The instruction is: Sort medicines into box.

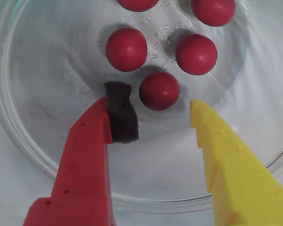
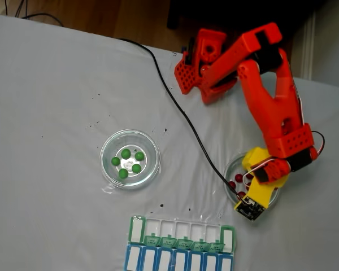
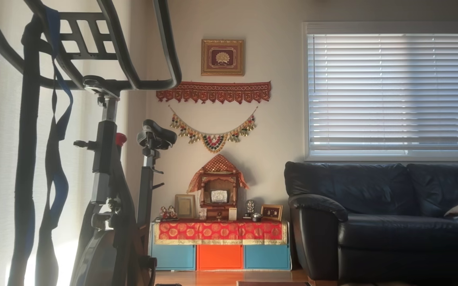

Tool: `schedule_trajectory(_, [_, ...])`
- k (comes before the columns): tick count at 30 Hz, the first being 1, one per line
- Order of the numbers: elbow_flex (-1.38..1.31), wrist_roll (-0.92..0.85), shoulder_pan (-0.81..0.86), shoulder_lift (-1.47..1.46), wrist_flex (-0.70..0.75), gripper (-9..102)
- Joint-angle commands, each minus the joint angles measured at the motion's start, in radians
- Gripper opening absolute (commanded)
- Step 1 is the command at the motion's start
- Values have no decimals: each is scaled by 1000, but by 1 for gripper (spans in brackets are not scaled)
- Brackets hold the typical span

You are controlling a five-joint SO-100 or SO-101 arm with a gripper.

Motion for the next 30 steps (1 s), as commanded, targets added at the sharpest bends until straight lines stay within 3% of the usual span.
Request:
schedule_trajectory(1, [-12,-8,6,25,-25,23])
schedule_trajectory(19, [-23,-21,5,-61,-77,24])
schedule_trajectory(30, [14,-18,2,46,-44,28])
